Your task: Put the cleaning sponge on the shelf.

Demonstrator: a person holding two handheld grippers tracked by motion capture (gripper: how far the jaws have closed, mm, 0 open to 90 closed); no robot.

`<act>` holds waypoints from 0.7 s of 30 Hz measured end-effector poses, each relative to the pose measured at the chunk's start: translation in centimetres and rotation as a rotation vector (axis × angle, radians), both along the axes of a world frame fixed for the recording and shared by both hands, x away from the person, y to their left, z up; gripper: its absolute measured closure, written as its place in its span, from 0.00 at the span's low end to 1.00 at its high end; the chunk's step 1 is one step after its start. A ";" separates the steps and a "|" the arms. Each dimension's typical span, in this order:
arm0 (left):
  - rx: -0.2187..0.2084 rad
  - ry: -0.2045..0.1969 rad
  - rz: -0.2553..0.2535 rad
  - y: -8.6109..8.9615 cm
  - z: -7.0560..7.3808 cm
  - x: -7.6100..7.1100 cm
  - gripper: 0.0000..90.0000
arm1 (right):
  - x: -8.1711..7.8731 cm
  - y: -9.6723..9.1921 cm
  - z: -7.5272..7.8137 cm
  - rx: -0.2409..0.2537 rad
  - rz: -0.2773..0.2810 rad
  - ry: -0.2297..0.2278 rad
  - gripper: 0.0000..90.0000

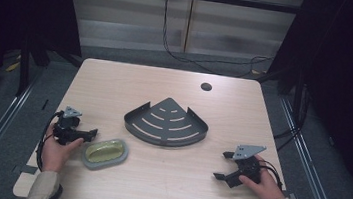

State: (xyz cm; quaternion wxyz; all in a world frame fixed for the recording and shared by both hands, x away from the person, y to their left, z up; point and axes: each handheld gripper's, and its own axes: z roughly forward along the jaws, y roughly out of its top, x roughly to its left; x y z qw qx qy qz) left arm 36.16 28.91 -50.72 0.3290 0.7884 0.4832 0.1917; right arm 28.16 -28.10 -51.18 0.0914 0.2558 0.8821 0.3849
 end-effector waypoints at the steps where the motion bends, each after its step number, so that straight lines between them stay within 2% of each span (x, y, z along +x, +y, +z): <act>1: 0.000 0.000 0.000 0.0 0.0 0.0 0.19 | 0.0 0.0 0.0 0.000 0.000 0.000 0.13; 7: 0.015 0.027 0.016 -0.3 0.3 0.2 0.19 | 0.0 0.0 0.0 0.000 0.002 -0.001 0.13; 10: 0.032 0.095 0.014 -0.3 0.9 0.2 0.19 | 0.0 0.0 0.0 0.000 0.000 0.000 0.13; 11: 0.032 0.095 0.014 -0.3 0.9 0.2 0.19 | 0.0 0.0 0.0 0.000 0.000 0.000 0.13; 14: 0.029 0.137 -0.015 -0.3 2.5 0.0 0.20 | 0.0 0.0 0.0 0.000 0.000 0.000 0.13; 16: 0.037 0.140 -0.035 -0.5 3.6 -0.2 0.20 | 0.0 0.0 0.0 0.000 0.000 0.000 0.13; 17: 0.037 0.140 -0.035 -0.5 3.6 -0.2 0.20 | 0.0 0.0 0.0 0.001 0.000 0.000 0.13; 18: 0.052 0.151 -0.057 -0.8 4.4 -0.4 0.21 | 0.0 0.0 0.0 0.000 0.002 -0.001 0.13; 21: 0.068 0.174 -0.078 -1.1 5.0 -0.4 0.23 | 0.0 0.0 0.0 0.001 0.002 -0.001 0.13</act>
